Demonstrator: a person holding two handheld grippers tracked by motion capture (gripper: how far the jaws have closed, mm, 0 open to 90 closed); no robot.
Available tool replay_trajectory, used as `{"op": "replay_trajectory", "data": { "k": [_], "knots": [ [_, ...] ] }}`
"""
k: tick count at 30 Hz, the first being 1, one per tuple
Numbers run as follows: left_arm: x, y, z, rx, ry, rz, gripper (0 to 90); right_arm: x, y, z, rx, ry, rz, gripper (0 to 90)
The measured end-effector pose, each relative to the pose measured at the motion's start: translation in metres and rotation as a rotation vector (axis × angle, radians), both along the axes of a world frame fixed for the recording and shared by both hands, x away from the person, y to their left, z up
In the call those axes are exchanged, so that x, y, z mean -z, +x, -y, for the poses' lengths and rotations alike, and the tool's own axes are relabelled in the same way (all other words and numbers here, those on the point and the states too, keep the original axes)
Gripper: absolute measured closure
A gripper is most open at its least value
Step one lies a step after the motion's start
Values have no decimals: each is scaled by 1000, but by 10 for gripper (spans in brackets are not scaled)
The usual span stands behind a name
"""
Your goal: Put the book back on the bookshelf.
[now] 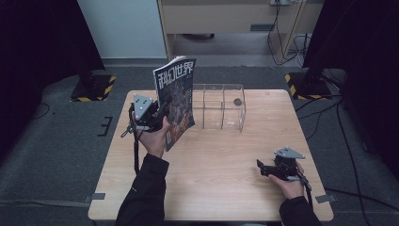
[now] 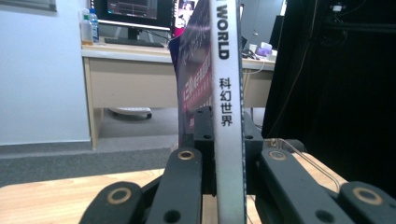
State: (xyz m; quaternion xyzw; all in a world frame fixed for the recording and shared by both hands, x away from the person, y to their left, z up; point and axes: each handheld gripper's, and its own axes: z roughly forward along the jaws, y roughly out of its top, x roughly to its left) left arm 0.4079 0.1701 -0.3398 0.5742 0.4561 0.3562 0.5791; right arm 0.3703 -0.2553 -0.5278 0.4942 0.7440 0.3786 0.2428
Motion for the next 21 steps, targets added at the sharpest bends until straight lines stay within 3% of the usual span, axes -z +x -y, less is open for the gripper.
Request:
{"op": "replay_trajectory", "data": {
  "k": [9,21],
  "knots": [
    [-1,18,3,-23,-22,13,826,1,0,0,-1,-9,5,86],
    [3,31,11,-36,-14,20,825,1,0,1,1,-13,13,86]
  ]
}}
